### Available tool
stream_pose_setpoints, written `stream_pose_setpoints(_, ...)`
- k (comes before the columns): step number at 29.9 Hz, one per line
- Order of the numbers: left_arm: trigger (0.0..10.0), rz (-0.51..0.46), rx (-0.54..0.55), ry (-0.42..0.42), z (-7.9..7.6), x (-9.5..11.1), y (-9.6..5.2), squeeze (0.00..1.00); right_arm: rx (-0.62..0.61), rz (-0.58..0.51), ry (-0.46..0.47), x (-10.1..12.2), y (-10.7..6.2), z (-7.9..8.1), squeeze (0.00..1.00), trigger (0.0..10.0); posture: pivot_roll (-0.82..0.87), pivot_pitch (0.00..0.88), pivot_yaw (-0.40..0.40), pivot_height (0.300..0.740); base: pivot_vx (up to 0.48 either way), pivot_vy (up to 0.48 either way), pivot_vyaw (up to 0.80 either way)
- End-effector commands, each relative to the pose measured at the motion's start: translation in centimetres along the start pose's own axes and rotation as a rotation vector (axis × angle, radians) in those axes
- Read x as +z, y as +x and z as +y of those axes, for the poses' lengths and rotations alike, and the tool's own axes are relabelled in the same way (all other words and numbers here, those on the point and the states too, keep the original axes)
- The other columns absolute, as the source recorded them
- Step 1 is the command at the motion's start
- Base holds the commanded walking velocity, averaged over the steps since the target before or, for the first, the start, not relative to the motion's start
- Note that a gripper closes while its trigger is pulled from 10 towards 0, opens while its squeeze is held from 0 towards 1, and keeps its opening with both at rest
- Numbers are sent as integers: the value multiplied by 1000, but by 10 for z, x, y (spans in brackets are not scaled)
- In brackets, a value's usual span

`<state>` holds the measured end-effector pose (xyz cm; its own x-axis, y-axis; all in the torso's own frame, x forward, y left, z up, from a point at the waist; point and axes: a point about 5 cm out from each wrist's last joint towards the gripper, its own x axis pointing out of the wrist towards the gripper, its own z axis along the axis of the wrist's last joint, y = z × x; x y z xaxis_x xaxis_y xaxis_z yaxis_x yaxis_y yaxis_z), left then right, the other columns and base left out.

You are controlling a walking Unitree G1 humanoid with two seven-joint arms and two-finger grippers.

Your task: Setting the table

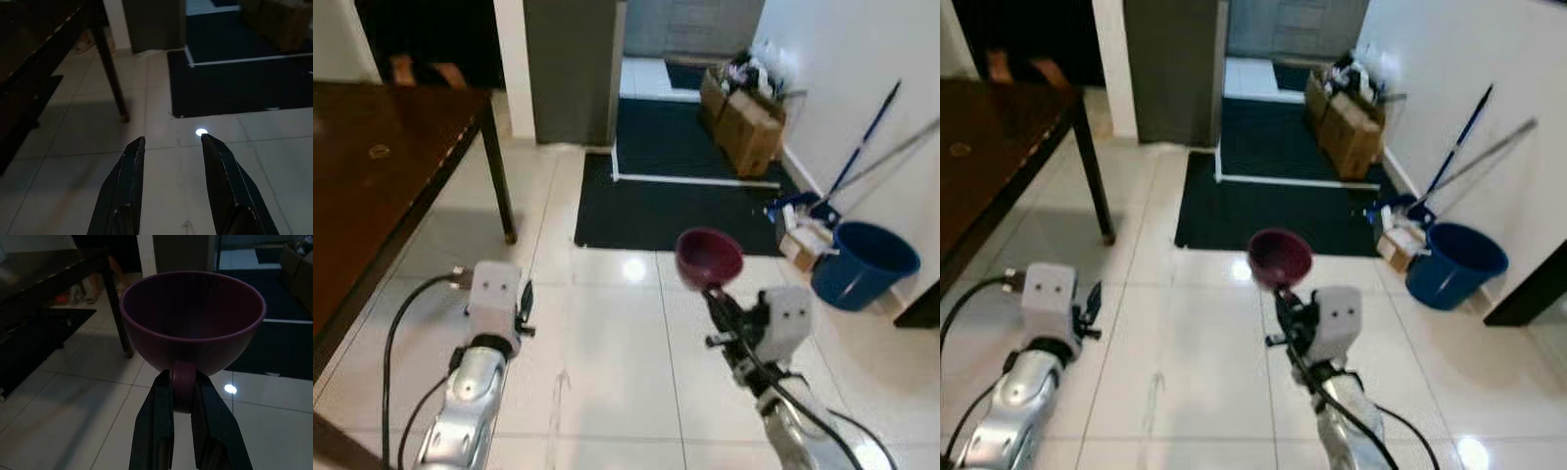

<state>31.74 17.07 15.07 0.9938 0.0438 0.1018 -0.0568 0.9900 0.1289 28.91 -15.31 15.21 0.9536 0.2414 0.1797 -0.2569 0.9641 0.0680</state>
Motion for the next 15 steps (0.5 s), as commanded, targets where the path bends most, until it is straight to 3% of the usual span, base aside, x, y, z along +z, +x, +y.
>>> stream_pose_setpoints(1, 10000, 18, -20, 1, -5, -6, -3, 0, -23, 7, -2, -2, -3, -6, 0, 10000, 48, 118, 44, 740, 480, 0, 0)
stream_pose_setpoints(15, 10000, 4, -41, 12, -8, -4, 0, 0, -22, 2, -3, -1, -1, -5, 0, 10000, 46, 109, 49, 740, 476, 0, 0)
